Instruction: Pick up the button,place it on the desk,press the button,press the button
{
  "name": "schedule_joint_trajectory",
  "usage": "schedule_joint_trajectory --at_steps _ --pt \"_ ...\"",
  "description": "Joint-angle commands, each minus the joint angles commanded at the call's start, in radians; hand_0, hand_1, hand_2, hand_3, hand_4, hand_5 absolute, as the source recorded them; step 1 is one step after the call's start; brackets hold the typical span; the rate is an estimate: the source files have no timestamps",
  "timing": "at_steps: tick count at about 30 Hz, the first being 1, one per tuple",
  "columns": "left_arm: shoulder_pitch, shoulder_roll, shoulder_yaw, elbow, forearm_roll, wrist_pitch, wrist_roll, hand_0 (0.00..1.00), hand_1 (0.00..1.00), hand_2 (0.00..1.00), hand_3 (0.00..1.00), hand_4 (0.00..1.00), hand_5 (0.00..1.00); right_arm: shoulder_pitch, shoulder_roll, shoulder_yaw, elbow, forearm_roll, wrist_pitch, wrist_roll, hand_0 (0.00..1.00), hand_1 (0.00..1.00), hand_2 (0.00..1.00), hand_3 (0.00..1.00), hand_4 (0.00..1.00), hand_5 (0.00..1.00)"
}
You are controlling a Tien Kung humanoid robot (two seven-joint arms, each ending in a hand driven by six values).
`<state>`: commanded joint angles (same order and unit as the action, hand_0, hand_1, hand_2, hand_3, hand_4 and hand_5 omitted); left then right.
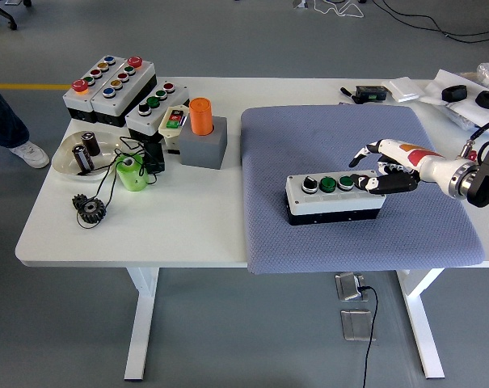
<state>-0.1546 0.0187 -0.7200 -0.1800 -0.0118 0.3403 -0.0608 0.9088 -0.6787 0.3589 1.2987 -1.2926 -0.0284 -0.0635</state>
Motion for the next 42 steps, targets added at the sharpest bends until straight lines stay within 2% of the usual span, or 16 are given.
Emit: schedule_joint_trajectory --at_steps 24,42 --pt "-0.005 0.002 0.0 0.0 0.001 0.001 0.002 0.655 0.701 0.722 0.511 0.321 0.959 0.005 0.034 -0.043 -0.024 0.001 0.002 -0.007 0.08 0.002 0.038 0.706 0.64 0.622" --pt "0.001 -0.001 -0.007 0.0 0.016 0.004 0.005 0.658 0.703 0.724 0.512 0.323 0.961 -0.006 0.037 -0.062 -0.039 0.0 0.008 -0.015 0.082 0.002 0.037 0.706 0.636 0.616"
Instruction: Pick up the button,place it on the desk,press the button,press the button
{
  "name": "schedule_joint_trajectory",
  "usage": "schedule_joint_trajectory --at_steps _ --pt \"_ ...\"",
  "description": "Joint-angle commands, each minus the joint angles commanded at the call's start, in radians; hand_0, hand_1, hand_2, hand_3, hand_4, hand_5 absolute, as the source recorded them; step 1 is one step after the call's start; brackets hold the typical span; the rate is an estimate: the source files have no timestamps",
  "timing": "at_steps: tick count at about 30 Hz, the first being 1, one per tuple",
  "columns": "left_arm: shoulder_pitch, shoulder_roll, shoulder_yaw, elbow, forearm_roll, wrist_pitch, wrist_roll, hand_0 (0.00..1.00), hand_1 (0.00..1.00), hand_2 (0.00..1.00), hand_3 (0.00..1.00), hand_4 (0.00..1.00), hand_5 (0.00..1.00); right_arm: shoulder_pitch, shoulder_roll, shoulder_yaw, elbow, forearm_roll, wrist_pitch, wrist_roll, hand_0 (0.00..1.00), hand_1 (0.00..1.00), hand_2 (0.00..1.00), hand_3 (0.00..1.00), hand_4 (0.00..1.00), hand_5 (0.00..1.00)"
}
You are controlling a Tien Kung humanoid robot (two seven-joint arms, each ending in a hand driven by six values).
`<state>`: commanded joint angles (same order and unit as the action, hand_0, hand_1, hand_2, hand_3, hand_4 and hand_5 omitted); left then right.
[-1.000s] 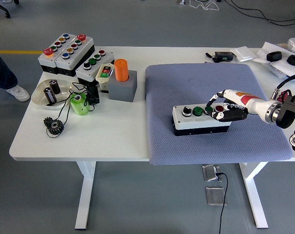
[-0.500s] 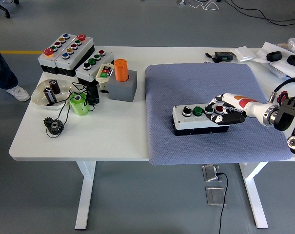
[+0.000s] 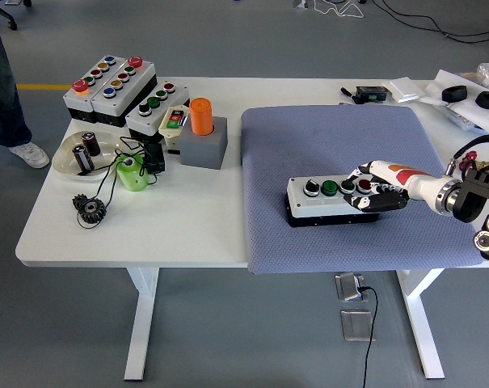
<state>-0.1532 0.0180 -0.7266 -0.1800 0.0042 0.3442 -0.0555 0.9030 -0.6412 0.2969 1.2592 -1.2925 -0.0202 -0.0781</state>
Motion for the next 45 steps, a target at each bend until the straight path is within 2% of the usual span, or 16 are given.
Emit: schedule_joint_trajectory --at_steps 8,13,14,16,19,20,25,26,30,31,32,37,38,43,45 --pt "0.007 0.0 0.0 0.0 0.007 0.0 0.002 0.66 0.704 0.725 0.515 0.323 0.963 -0.015 -0.027 0.093 0.059 -0.016 -0.016 0.003 0.085 0.002 0.042 0.713 0.645 0.602" --pt "0.005 0.001 0.005 0.0 0.001 -0.002 0.001 0.66 0.704 0.725 0.515 0.323 0.963 -0.026 -0.042 0.184 0.09 -0.008 -0.053 0.019 0.085 0.002 0.042 0.713 0.645 0.602" --pt "0.004 0.002 0.006 0.0 -0.002 -0.002 0.0 0.661 0.705 0.725 0.515 0.323 0.963 -0.03 -0.045 0.205 0.093 0.009 -0.062 0.021 0.241 0.014 0.196 0.79 0.668 0.575" --pt "0.003 0.002 0.007 0.0 -0.005 -0.003 -0.001 0.661 0.705 0.725 0.515 0.323 0.963 -0.034 -0.047 0.225 0.093 0.029 -0.07 0.022 0.241 0.014 0.196 0.79 0.668 0.575" --pt "-0.001 0.002 0.011 0.0 -0.012 -0.004 -0.001 0.661 0.705 0.725 0.515 0.323 0.963 -0.047 -0.043 0.263 0.074 0.125 -0.086 0.031 0.241 0.014 0.196 0.79 0.668 0.575" --pt "-0.001 0.002 0.011 0.0 -0.012 -0.004 -0.002 0.661 0.705 0.726 0.515 0.324 0.964 -0.052 -0.039 0.269 0.063 0.154 -0.085 0.043 0.66 0.661 0.736 0.96 0.779 0.461" --pt "-0.003 0.002 0.014 0.0 -0.016 -0.004 -0.002 0.661 0.705 0.726 0.515 0.324 0.964 -0.076 -0.021 0.295 0.018 0.358 -0.073 0.108 0.66 0.661 0.736 0.96 0.779 0.461" --pt "-0.003 0.002 0.013 0.0 -0.015 -0.004 -0.002 0.662 0.705 0.725 0.515 0.324 0.967 -0.081 -0.019 0.304 0.008 0.397 -0.068 0.12 0.808 0.805 0.892 0.94 0.744 0.415" --pt "-0.005 0.002 0.012 0.0 -0.015 -0.004 -0.002 0.662 0.705 0.725 0.515 0.324 0.967 -0.097 -0.016 0.349 -0.027 0.572 -0.049 0.153 0.808 0.805 0.892 0.94 0.744 0.415" --pt "-0.005 0.002 0.012 0.0 -0.015 -0.004 -0.002 0.662 0.705 0.725 0.515 0.324 0.967 -0.1 -0.016 0.358 -0.034 0.611 -0.049 0.16 0.808 0.805 0.892 0.94 0.744 0.415" --pt "-0.005 0.002 0.012 0.0 -0.015 -0.004 -0.001 0.662 0.705 0.726 0.515 0.324 0.966 -0.102 -0.015 0.369 -0.044 0.65 -0.049 0.17 0.815 0.812 0.887 0.899 0.719 0.448" --pt "-0.006 0.001 0.012 0.0 -0.015 -0.004 0.0 0.662 0.705 0.726 0.515 0.324 0.966 -0.114 -0.016 0.41 -0.101 0.857 -0.05 0.211 0.815 0.812 0.887 0.899 0.719 0.448" --pt "-0.006 0.001 0.012 0.0 -0.015 -0.004 0.0 0.662 0.705 0.726 0.515 0.323 0.965 -0.117 -0.015 0.416 -0.116 0.896 -0.051 0.218 0.815 0.818 0.869 0.867 0.693 0.491" --pt "-0.006 0.001 0.012 0.0 -0.013 -0.003 0.001 0.662 0.705 0.726 0.515 0.323 0.965 -0.13 -0.011 0.437 -0.173 1.111 -0.057 0.242 0.815 0.818 0.869 0.867 0.693 0.491" --pt "-0.006 0.0 0.01 0.0 -0.013 -0.003 0.001 0.662 0.705 0.726 0.516 0.324 0.967 -0.134 -0.013 0.44 -0.19 1.195 -0.054 0.24 0.816 0.812 0.862 0.851 0.664 0.518"
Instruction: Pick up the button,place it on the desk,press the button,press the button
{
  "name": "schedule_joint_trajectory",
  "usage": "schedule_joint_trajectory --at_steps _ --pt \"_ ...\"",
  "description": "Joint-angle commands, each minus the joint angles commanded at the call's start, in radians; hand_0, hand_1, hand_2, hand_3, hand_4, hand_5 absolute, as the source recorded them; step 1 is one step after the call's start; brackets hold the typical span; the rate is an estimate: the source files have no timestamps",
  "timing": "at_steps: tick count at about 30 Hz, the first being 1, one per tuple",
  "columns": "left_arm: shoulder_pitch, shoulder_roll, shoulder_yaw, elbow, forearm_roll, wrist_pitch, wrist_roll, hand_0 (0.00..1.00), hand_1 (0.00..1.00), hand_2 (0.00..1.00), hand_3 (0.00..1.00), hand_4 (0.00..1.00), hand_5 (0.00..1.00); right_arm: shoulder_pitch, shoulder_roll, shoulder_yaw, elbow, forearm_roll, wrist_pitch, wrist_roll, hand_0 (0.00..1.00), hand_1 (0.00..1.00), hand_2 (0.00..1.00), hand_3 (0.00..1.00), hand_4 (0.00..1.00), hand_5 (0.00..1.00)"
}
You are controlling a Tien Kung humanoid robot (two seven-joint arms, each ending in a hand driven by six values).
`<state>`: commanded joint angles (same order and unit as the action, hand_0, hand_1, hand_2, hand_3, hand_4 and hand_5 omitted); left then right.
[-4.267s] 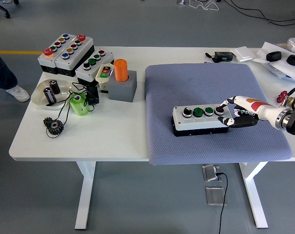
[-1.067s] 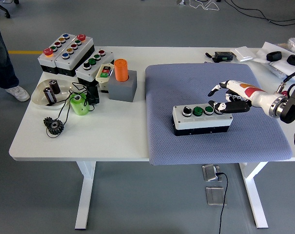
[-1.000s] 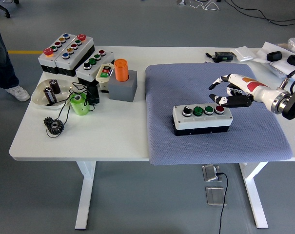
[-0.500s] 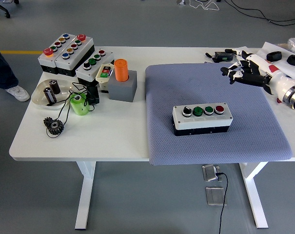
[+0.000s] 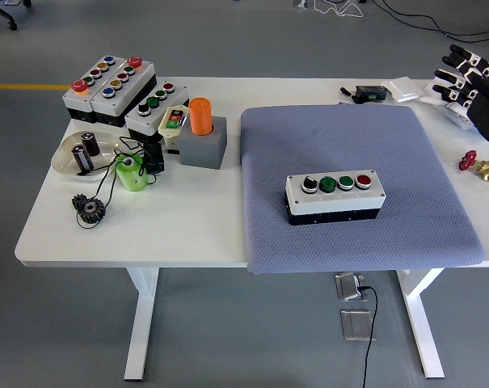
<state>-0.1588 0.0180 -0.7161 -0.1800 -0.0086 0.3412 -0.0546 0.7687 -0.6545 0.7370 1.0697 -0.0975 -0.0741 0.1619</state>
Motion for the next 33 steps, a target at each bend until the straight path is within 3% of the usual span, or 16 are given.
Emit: schedule_joint_trajectory --at_steps 6,9,22,28,33 --pt "0.0 -0.001 0.001 0.0 0.001 0.0 0.001 0.662 0.706 0.726 0.516 0.323 0.967 -0.013 -0.002 0.007 -0.029 0.253 0.006 -0.005 0.817 0.807 0.853 0.844 0.645 0.539" --pt "-0.001 -0.001 0.0 0.0 0.003 0.0 0.002 0.662 0.706 0.726 0.516 0.323 0.967 -0.015 -0.004 0.006 -0.033 0.322 0.008 -0.007 0.817 0.807 0.853 0.844 0.645 0.539" --pt "0.001 -0.002 0.001 0.0 0.002 -0.001 0.001 0.662 0.706 0.726 0.516 0.32 0.965 -0.017 -0.001 0.002 -0.043 0.314 0.011 -0.026 0.818 0.803 0.848 0.828 0.629 0.551" --pt "0.003 -0.002 0.0 0.0 0.004 -0.001 0.001 0.661 0.706 0.726 0.516 0.321 0.966 -0.015 0.001 0.006 -0.049 0.268 -0.018 -0.119 0.822 0.797 0.834 0.814 0.623 0.554" --pt "0.004 -0.003 -0.002 0.0 0.007 -0.001 0.002 0.66 0.706 0.726 0.516 0.32 0.963 -0.018 0.0 0.008 -0.053 0.224 -0.025 -0.128 0.826 0.798 0.827 0.821 0.614 0.569"
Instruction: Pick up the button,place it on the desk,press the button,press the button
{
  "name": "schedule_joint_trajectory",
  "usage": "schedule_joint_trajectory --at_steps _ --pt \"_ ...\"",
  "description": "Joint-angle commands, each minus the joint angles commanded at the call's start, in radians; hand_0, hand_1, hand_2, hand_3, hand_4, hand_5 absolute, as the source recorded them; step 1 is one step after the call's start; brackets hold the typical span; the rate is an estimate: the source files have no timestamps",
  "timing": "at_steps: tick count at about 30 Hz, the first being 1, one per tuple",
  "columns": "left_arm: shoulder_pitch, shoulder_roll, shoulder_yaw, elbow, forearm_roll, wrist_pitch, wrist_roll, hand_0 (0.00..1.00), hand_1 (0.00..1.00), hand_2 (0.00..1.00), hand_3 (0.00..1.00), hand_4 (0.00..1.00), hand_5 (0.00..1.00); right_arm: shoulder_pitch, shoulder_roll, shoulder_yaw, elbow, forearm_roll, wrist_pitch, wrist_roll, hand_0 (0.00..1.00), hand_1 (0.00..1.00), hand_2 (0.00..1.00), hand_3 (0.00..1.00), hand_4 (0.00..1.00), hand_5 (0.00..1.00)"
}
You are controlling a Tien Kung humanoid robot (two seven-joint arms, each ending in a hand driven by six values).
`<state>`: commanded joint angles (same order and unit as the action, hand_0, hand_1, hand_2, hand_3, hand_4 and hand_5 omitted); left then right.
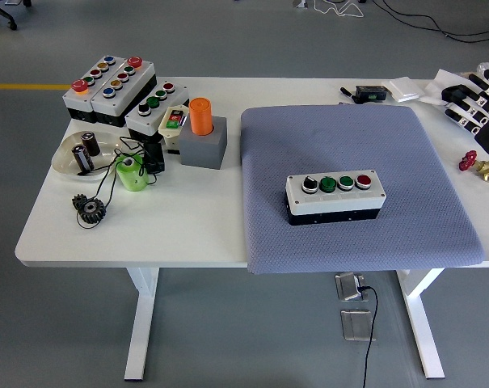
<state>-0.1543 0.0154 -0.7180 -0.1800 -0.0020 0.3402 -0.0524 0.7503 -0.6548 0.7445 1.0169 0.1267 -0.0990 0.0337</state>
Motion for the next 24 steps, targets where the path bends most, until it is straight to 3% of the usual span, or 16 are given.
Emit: schedule_joint_trajectory --at_steps 10,17,24 --pt "0.003 0.0 0.004 0.0 0.0 -0.001 0.0 0.659 0.706 0.725 0.517 0.321 0.964 -0.002 0.0 -0.009 0.008 -0.04 -0.001 0.008 0.826 0.797 0.825 0.817 0.61 0.572" --pt "-0.002 0.002 0.001 0.0 0.002 -0.002 -0.003 0.658 0.705 0.725 0.516 0.323 0.965 0.001 0.012 -0.007 0.01 -0.178 -0.02 0.052 0.827 0.797 0.828 0.815 0.61 0.569" --pt "-0.004 0.002 0.001 0.0 0.002 -0.003 -0.004 0.657 0.705 0.725 0.516 0.322 0.963 -0.004 0.03 -0.004 0.002 -0.27 -0.01 0.076 0.826 0.797 0.827 0.813 0.604 0.571"
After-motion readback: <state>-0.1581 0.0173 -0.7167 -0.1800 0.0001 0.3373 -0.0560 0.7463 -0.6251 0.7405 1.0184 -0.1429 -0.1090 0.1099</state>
